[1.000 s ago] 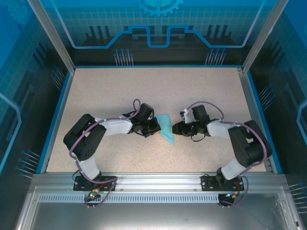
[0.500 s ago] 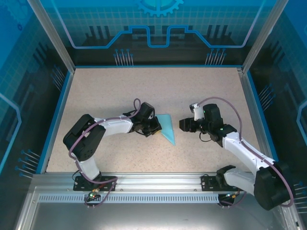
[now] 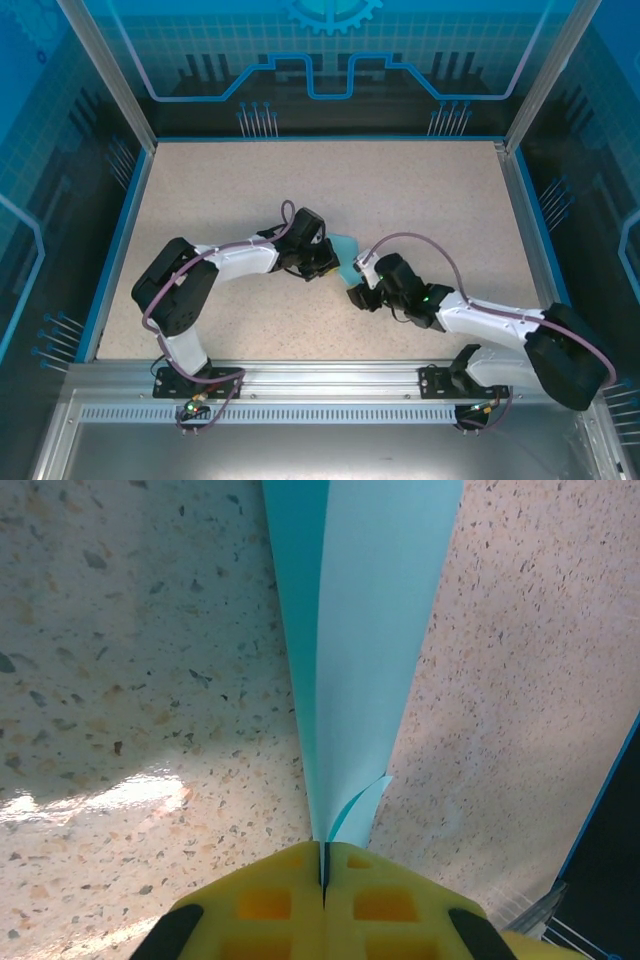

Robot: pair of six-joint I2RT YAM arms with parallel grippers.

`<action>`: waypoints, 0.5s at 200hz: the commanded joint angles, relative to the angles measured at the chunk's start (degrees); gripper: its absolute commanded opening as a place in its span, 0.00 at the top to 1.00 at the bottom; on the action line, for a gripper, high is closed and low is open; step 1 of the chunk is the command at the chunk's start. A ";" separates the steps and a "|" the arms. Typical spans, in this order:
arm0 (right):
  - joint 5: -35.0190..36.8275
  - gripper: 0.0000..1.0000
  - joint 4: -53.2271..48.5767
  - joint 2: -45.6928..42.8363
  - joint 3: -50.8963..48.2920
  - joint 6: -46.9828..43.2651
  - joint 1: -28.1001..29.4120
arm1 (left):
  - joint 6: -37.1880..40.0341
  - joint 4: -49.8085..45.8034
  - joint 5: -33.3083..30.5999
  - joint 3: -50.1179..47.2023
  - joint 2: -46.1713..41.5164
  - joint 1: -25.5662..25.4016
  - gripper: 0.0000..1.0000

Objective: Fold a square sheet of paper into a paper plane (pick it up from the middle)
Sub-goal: Fold the wing for the fifth time at the center of the table.

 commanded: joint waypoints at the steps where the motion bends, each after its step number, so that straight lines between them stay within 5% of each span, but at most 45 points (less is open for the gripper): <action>1: 10.47 0.50 11.84 3.78 -1.11 -4.78 3.81 | 1.76 -2.76 1.79 1.79 0.71 -0.31 1.00; 100: 19.19 0.54 23.58 18.04 0.23 -11.67 9.48 | 3.27 -5.18 1.60 3.74 1.61 -0.31 1.00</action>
